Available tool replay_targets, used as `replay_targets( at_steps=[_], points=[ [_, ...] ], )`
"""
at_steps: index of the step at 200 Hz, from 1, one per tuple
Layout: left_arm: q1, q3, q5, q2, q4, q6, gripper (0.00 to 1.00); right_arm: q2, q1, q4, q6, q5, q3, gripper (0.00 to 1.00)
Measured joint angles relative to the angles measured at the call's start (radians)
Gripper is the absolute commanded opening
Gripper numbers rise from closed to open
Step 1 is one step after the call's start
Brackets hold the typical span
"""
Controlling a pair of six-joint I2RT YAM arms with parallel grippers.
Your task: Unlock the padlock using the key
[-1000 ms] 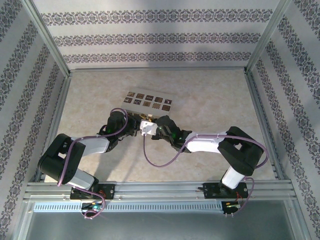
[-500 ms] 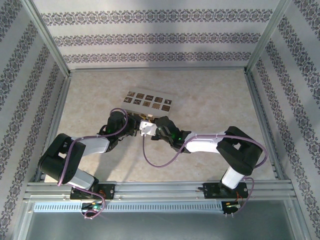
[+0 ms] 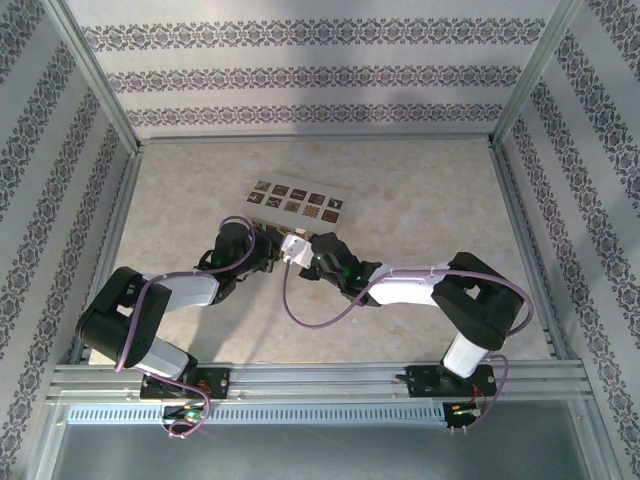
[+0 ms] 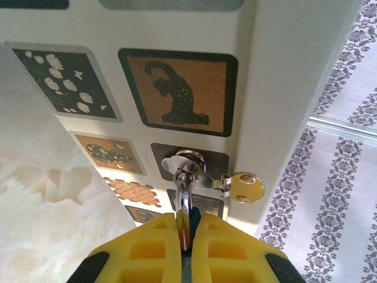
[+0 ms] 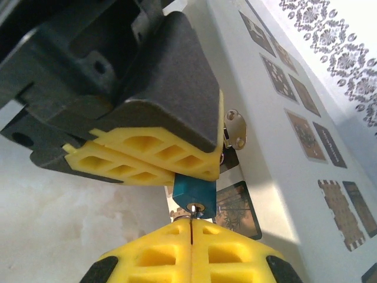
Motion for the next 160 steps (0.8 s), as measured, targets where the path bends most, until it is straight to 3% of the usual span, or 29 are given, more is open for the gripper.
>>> replay_targets(
  at_steps=[88,160],
  points=[
    [-0.005,0.002,-0.018,0.068,0.007,0.0,0.0,0.048,-0.064,-0.015,0.399,-0.137,0.011,0.0],
    [-0.006,0.016,-0.034,0.134,0.05,0.0,0.0,0.092,-0.106,0.03,0.572,-0.232,0.011,0.0]
  ],
)
